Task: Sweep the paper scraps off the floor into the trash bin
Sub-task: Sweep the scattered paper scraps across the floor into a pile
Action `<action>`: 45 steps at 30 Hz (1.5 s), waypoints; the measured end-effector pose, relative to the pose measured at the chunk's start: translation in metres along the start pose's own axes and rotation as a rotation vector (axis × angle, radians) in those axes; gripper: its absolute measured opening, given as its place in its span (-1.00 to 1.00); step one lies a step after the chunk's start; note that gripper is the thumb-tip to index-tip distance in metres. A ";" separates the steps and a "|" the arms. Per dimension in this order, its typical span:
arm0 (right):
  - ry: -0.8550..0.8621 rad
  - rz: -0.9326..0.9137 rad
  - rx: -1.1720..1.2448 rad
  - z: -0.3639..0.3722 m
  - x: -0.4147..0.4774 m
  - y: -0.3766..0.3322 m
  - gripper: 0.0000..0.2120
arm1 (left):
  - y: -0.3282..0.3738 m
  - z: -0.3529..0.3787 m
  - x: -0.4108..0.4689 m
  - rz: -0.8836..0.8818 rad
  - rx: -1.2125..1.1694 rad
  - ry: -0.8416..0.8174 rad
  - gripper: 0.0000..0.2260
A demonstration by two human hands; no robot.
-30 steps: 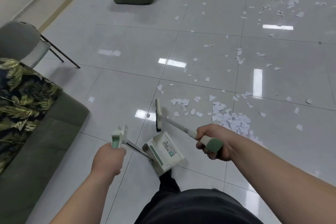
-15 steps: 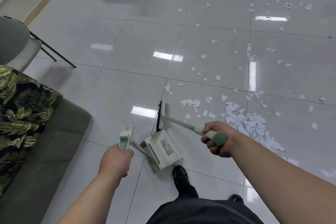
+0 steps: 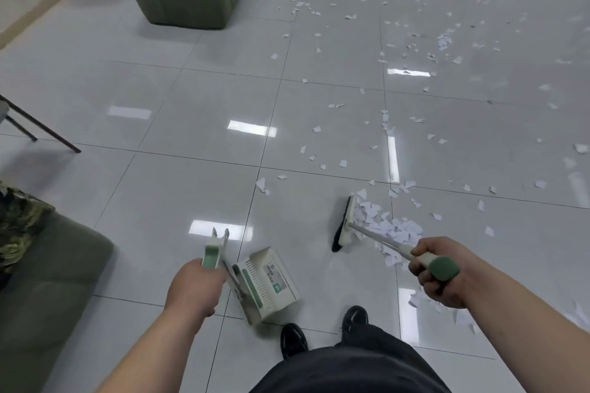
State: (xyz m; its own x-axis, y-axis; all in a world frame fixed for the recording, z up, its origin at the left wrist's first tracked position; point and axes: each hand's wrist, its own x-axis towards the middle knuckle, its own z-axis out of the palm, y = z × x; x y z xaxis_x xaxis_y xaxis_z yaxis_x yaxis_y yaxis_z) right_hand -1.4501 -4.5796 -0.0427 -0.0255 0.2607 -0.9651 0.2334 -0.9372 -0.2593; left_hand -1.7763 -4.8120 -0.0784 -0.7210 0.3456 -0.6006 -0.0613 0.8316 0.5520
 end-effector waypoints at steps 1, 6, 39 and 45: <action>0.004 -0.022 -0.005 -0.002 -0.004 0.000 -0.81 | 0.002 0.000 0.001 0.002 0.003 0.004 -0.88; -0.051 -0.099 -0.047 -0.001 -0.016 -0.001 -0.79 | 0.006 0.000 0.004 -0.013 -0.013 0.008 -0.93; -0.247 0.109 0.065 0.018 0.116 -0.212 -0.76 | 0.204 0.093 0.087 -0.084 0.091 0.128 -0.94; -0.128 0.091 0.272 -0.044 0.102 -0.222 -0.74 | 0.260 0.118 0.115 0.018 0.155 0.013 -0.92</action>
State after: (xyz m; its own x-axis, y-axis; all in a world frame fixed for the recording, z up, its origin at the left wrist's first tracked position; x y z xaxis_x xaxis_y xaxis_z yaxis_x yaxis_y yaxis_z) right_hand -1.4613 -4.3347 -0.0824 -0.1426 0.1581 -0.9771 -0.0279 -0.9874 -0.1557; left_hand -1.7937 -4.5045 -0.0719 -0.7302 0.3565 -0.5829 0.0588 0.8827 0.4662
